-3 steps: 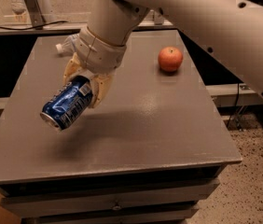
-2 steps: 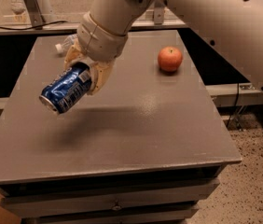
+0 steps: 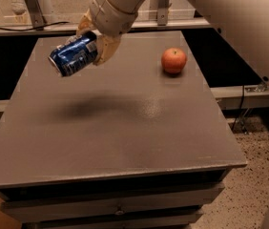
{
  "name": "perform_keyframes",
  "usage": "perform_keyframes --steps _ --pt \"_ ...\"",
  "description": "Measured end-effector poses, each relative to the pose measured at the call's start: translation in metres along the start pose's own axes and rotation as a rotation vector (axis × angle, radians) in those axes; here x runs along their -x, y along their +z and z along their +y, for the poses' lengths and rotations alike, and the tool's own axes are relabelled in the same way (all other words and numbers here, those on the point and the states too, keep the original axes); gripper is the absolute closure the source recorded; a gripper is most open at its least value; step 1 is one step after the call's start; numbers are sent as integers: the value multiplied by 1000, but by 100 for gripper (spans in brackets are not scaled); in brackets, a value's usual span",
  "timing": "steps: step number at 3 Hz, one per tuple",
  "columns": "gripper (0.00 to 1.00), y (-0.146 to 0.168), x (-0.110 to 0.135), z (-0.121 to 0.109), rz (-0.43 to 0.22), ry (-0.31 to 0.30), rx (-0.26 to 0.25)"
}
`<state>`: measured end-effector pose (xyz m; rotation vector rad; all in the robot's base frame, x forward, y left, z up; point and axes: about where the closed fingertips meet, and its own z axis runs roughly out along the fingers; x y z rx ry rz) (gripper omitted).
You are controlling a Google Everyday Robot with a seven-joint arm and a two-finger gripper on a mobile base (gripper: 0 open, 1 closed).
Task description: Pick pepsi can
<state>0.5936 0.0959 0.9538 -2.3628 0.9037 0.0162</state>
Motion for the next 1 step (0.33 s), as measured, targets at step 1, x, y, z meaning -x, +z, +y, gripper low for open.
perform_keyframes --steps 1 --pt "100 -1 -1 -1 4 6 -4"
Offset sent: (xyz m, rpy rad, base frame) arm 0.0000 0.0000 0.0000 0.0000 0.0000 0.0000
